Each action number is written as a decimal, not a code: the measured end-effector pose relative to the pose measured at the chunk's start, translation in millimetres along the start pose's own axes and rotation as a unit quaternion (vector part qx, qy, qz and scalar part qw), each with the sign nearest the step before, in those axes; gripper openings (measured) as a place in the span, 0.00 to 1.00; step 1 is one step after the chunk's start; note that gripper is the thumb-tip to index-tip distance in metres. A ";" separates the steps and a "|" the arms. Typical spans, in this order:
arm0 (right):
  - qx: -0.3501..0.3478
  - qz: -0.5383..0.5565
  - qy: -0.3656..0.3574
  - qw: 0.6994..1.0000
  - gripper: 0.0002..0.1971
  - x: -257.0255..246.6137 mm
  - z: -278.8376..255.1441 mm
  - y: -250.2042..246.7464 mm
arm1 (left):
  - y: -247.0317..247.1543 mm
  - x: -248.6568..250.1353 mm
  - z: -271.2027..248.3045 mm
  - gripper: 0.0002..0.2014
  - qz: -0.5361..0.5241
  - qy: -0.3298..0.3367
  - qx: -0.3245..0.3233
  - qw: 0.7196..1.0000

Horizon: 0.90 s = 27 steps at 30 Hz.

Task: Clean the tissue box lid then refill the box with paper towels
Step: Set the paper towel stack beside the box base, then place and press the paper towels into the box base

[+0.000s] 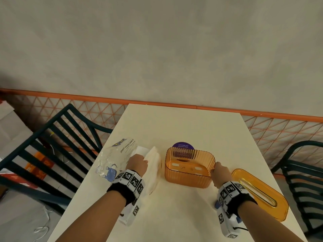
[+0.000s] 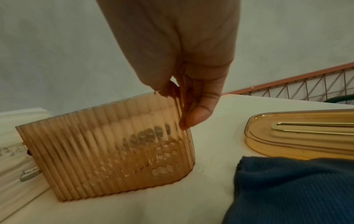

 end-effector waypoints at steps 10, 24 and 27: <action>0.019 0.133 -0.119 0.984 0.21 -54.7 -27.9 -59.6 | -86.2 2.2 -17.0 0.16 -0.038 0.070 0.175 0.981; -0.056 0.265 -0.177 0.946 0.19 -155.5 -49.1 -63.8 | -111.1 16.8 -70.6 0.12 -0.150 0.250 0.261 0.920; -0.114 0.286 -0.211 0.928 0.18 -157.0 -44.3 -74.0 | -121.7 12.5 -66.5 0.12 -0.152 0.262 0.277 0.912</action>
Point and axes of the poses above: each hand's wrist, its own z-axis towards the middle knuckle, its own y-axis out of the palm, x = y × z, the point moved 2 cm from there along z, towards the middle knuckle, and after that the axes turned 5 degrees about x, right-handed, at the moved point
